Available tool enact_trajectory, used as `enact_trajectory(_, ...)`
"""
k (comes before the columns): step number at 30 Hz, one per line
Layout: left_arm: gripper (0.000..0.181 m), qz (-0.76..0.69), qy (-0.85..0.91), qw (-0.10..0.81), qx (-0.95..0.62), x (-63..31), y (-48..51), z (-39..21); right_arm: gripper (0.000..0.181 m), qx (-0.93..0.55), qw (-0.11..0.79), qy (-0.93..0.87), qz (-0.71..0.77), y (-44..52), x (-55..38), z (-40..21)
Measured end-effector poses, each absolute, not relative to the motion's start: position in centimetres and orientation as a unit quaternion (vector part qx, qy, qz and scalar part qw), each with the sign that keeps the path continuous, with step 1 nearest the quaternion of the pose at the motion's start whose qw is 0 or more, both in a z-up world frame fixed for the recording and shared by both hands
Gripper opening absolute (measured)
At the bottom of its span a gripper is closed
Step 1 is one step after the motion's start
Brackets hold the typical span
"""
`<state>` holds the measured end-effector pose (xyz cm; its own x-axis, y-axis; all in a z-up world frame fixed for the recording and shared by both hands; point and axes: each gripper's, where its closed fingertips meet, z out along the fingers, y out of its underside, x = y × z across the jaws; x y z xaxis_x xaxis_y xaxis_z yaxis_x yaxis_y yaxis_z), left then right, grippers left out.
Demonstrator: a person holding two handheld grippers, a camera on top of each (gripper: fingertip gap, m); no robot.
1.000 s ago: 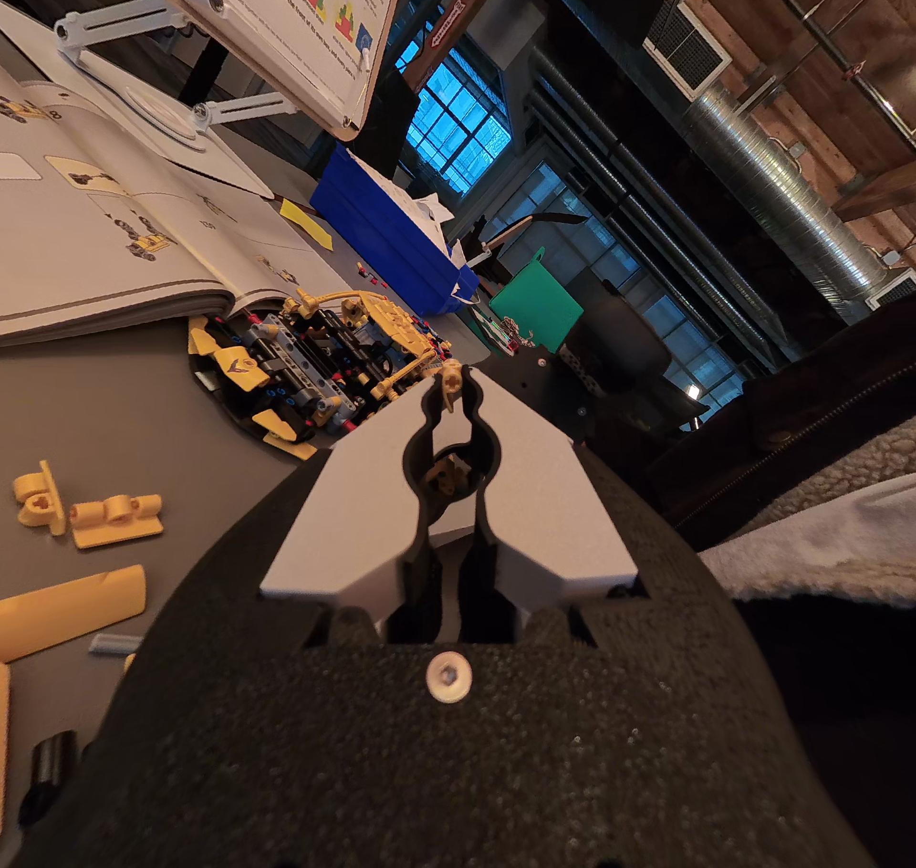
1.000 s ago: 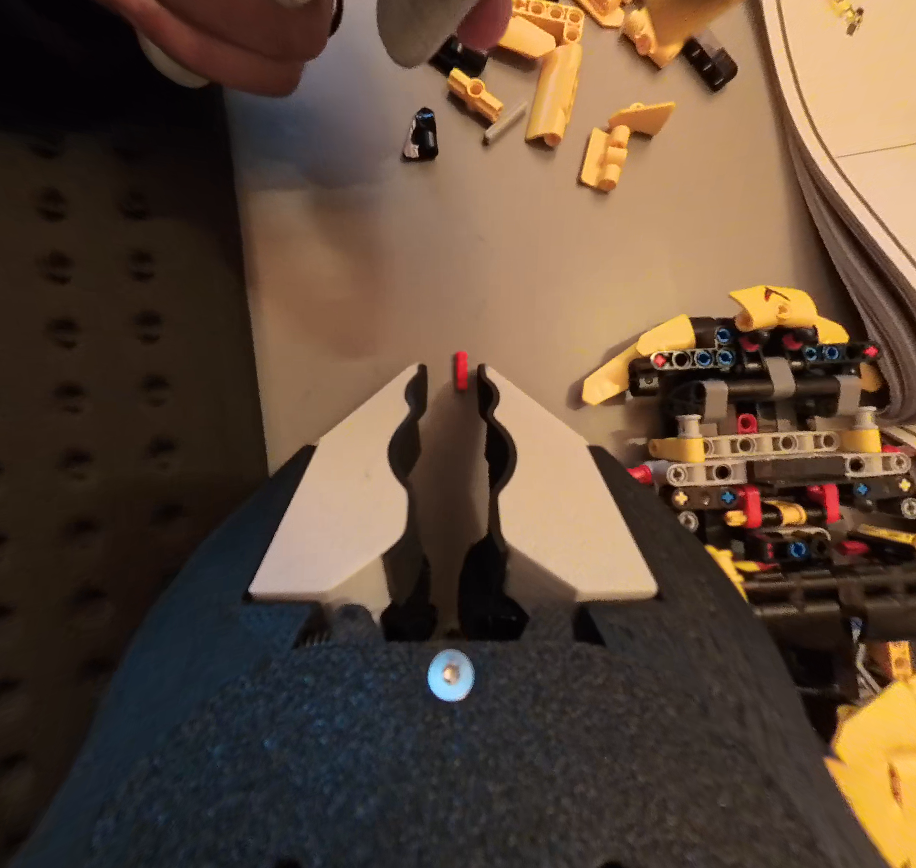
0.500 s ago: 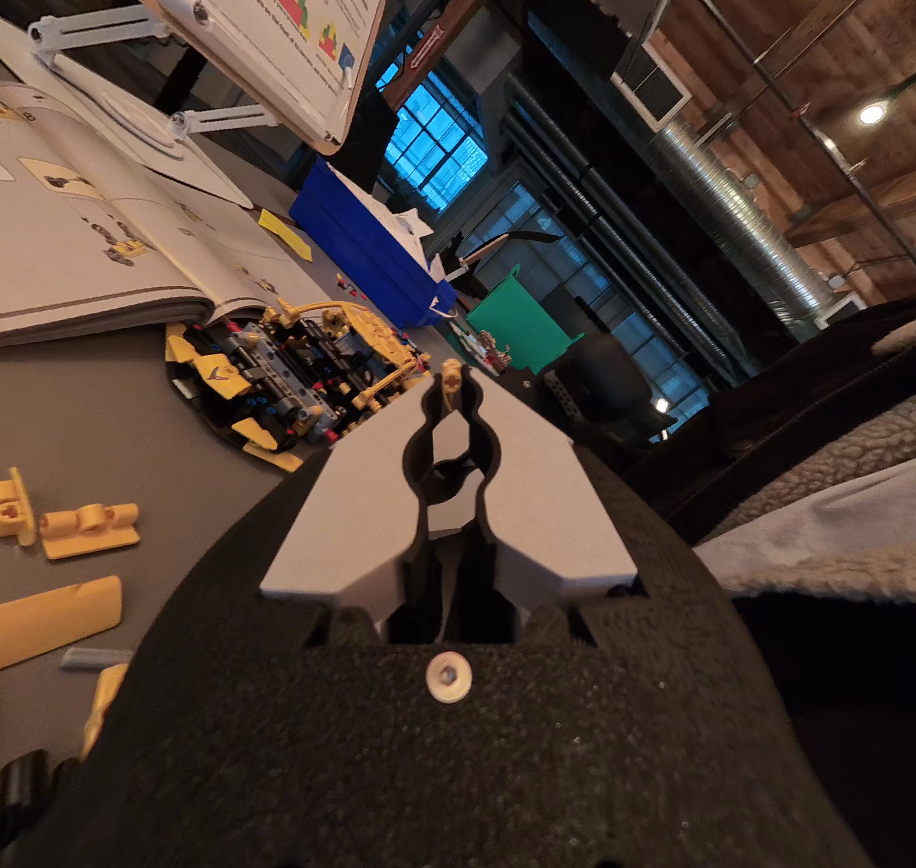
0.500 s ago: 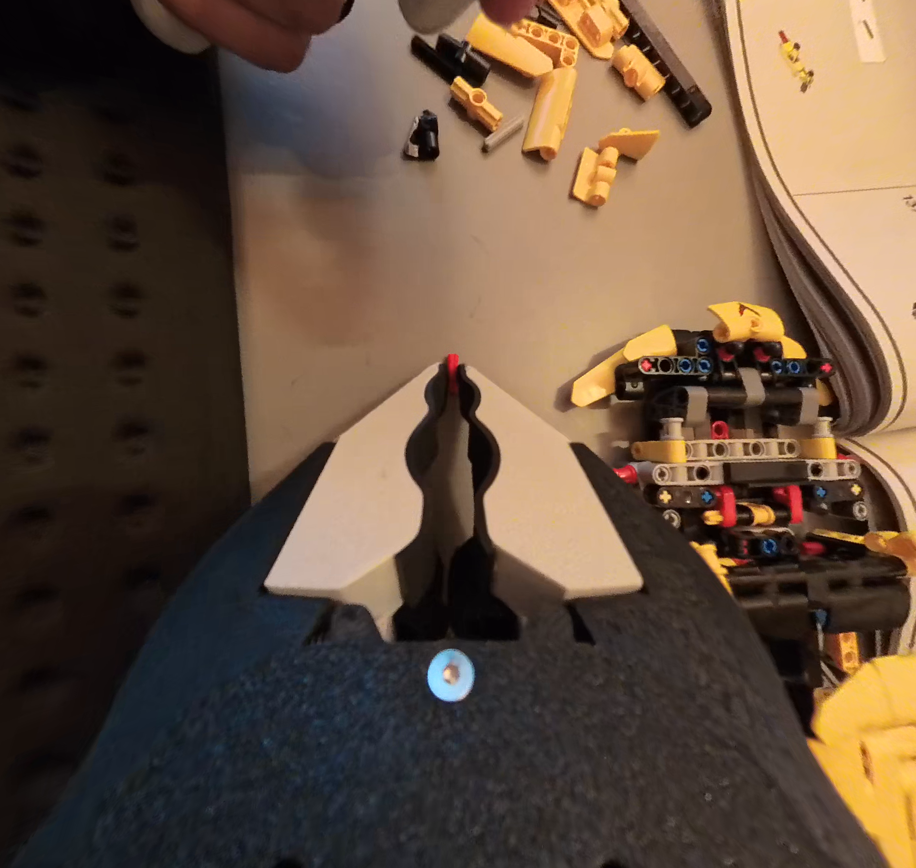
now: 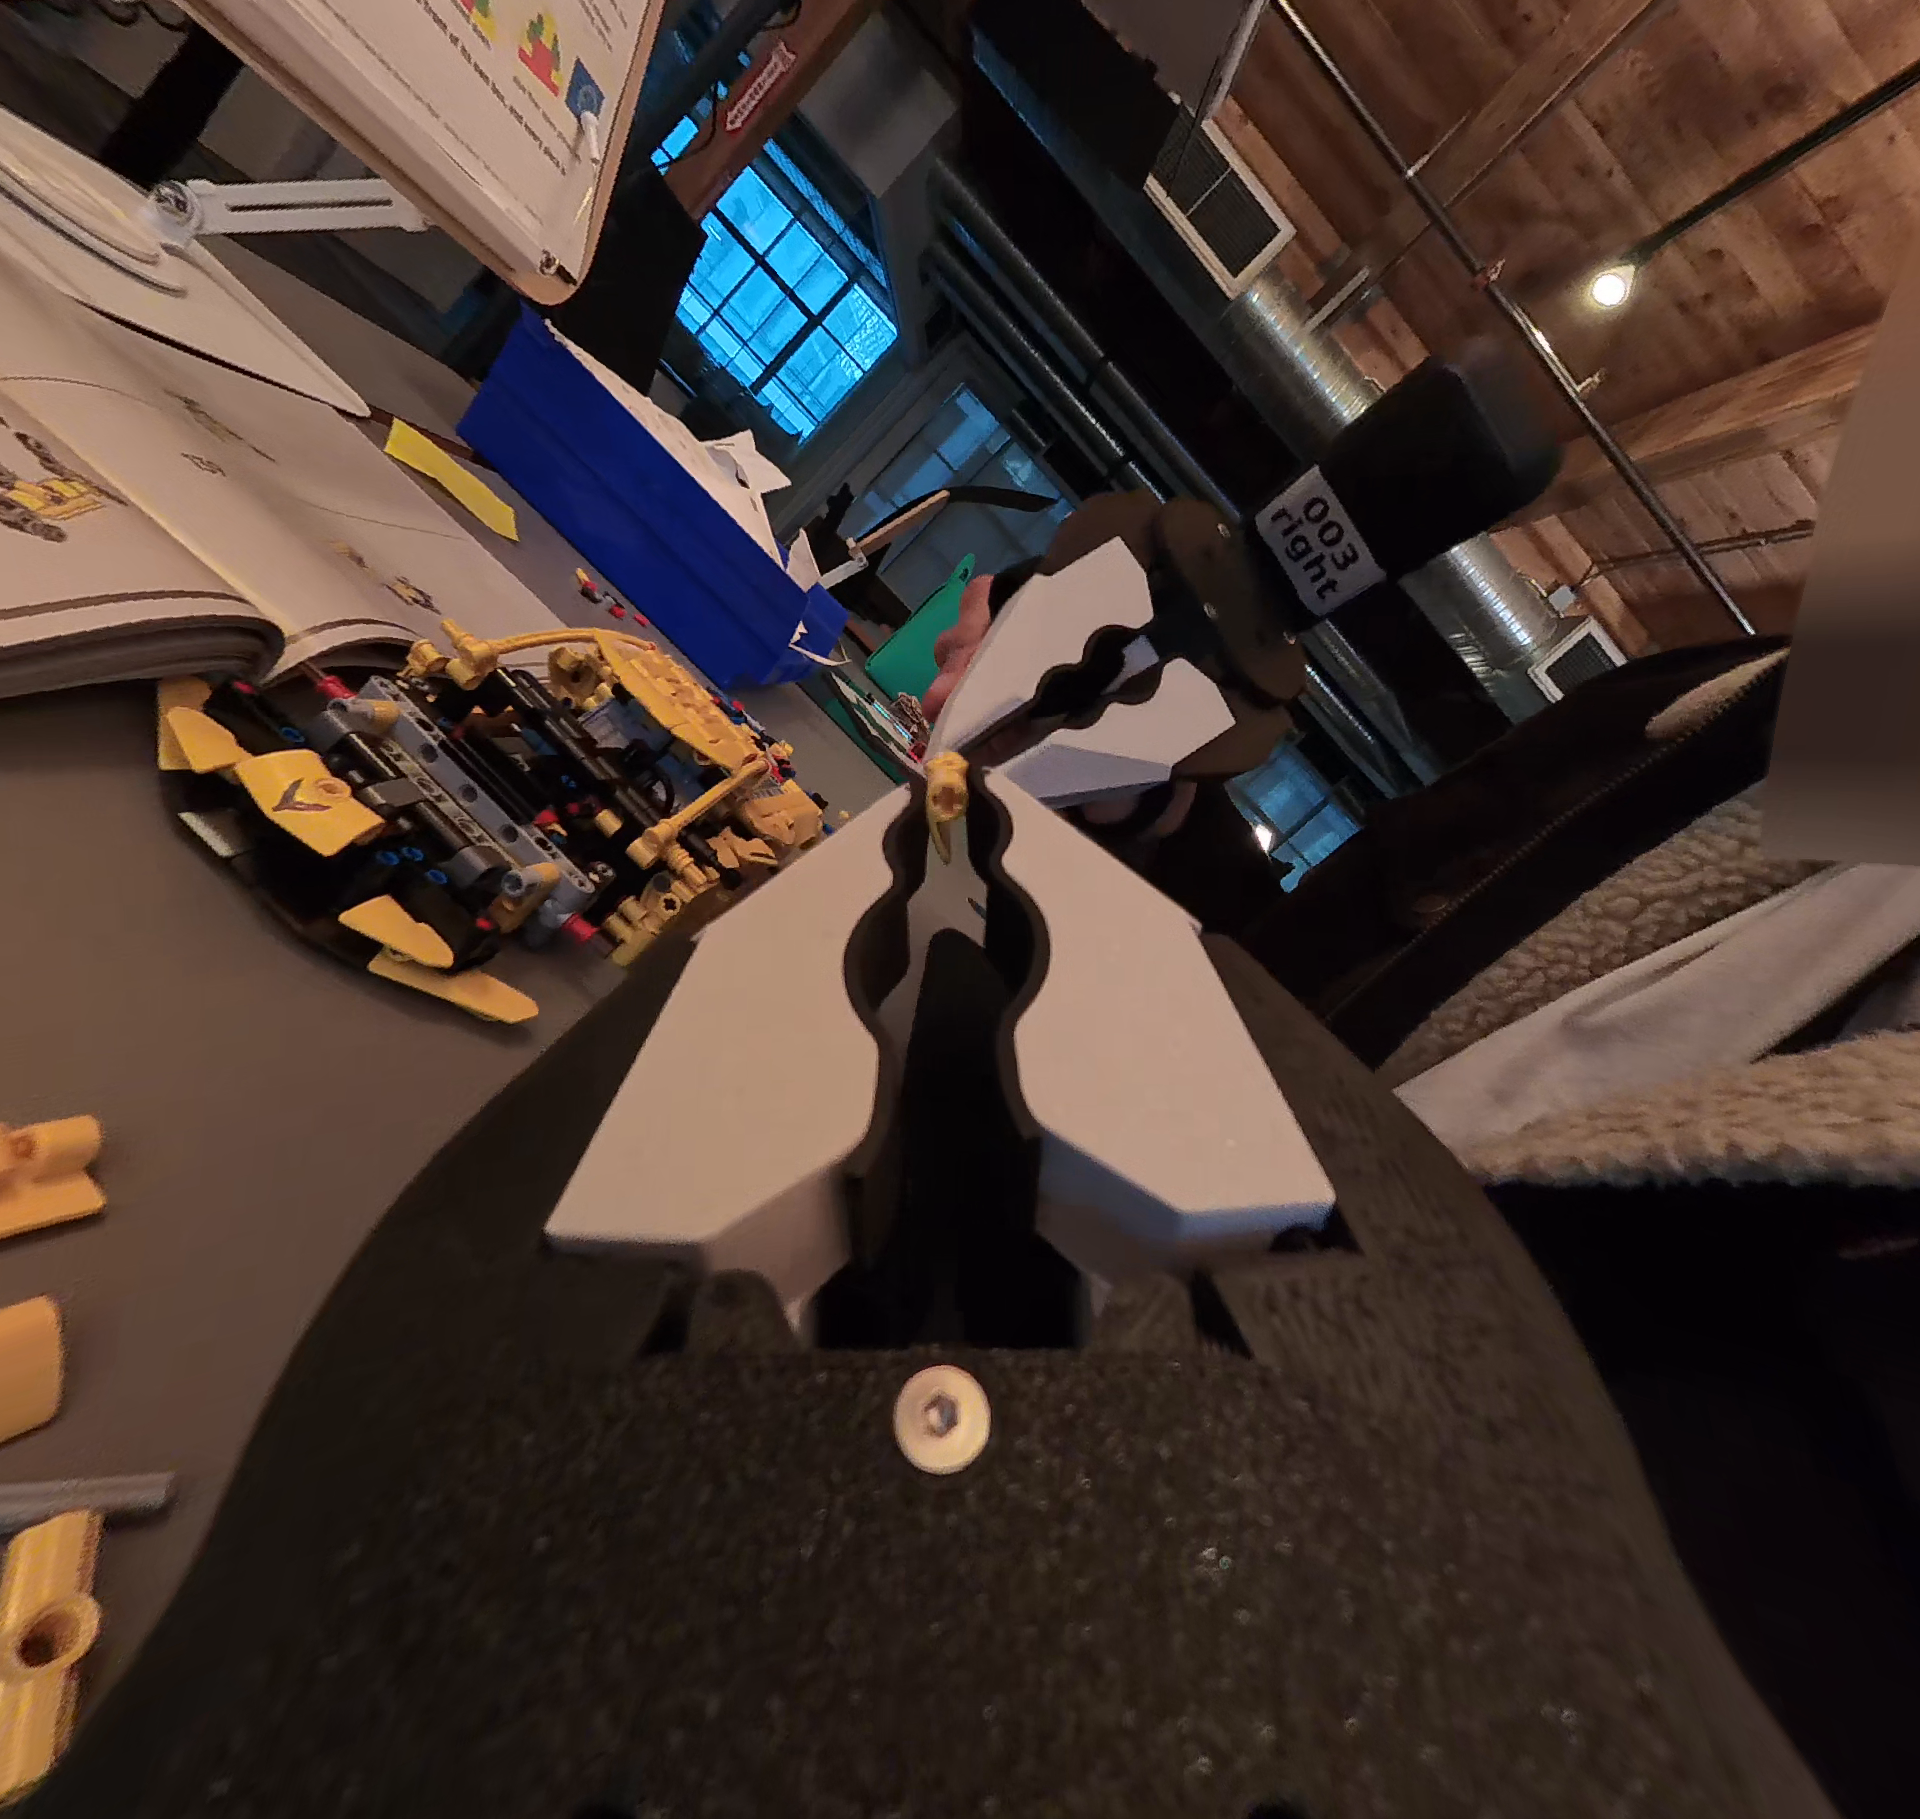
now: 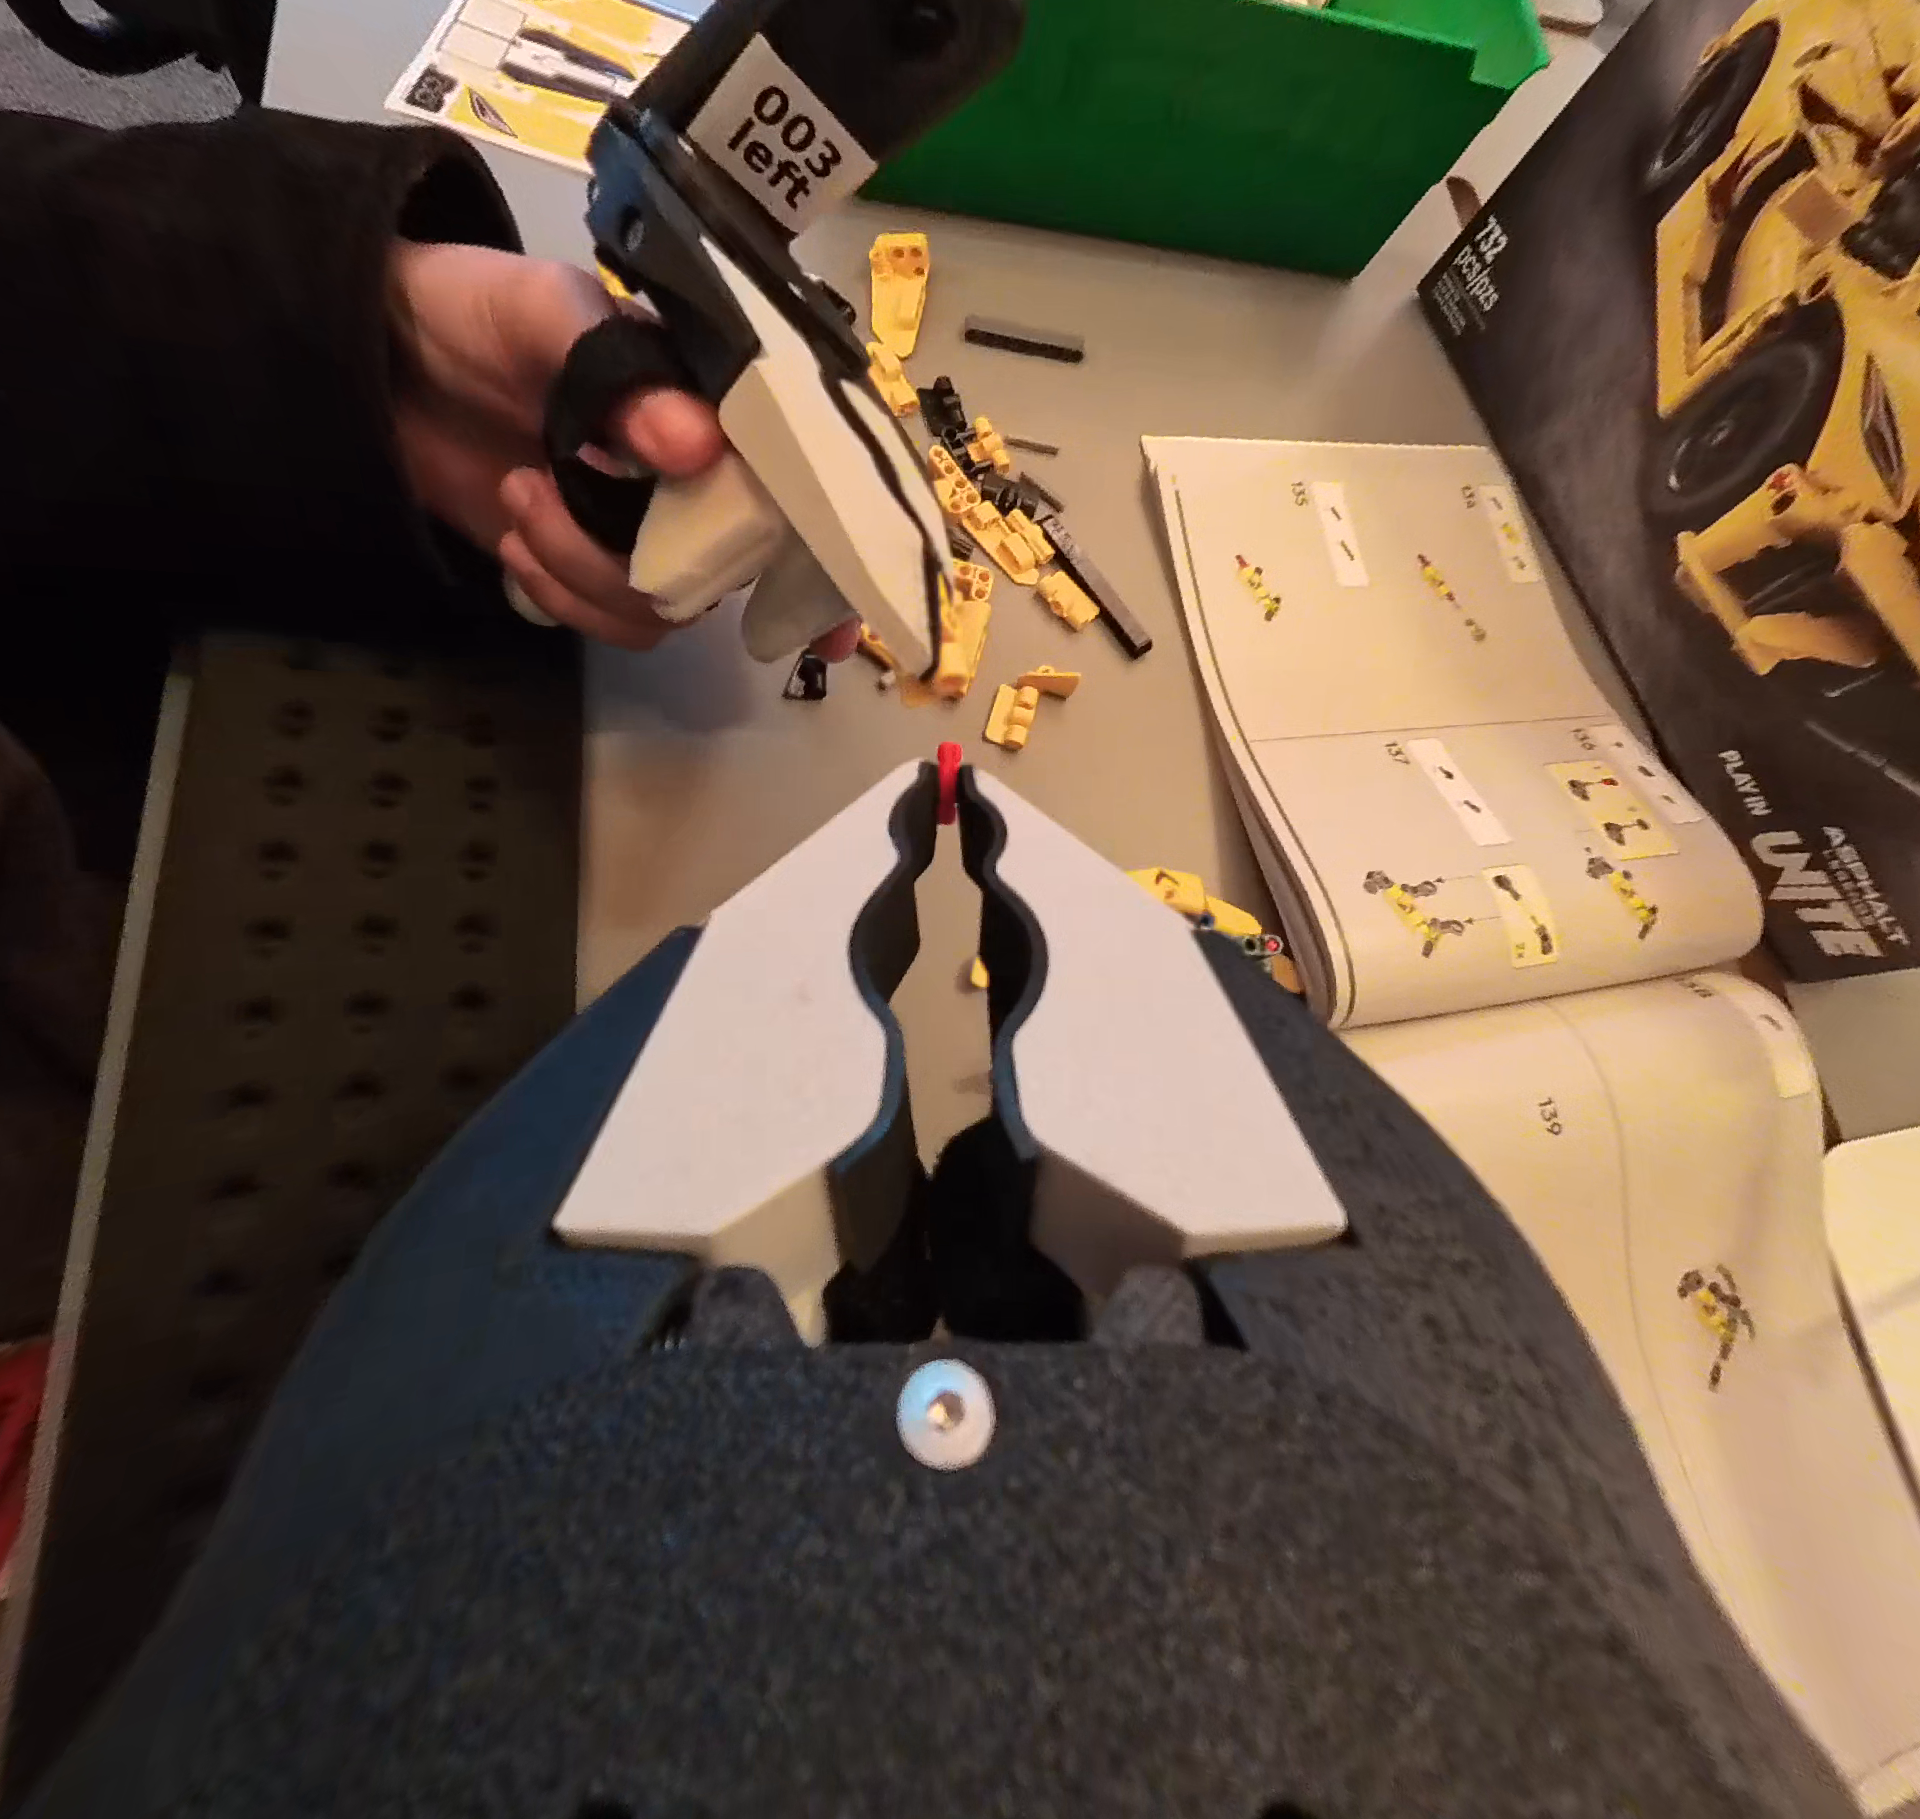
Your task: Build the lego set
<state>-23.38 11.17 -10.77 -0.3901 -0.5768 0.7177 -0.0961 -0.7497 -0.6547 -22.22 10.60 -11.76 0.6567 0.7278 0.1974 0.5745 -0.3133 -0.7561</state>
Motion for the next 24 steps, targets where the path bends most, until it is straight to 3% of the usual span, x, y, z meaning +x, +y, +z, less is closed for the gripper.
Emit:
enact_trajectory(11,0.006,-0.759,0.339,0.15,-0.536,-23.0,10.4,-11.3,0.002,-0.78,0.424,-0.459,0.012,10.9,-22.5,-12.2)
enact_trajectory(24,0.007,-0.73,0.397,0.167,-0.53,-22.8,8.9,-11.8,0.002,-0.781,0.387,-0.487,0.056,9.2,-22.4,-12.6)
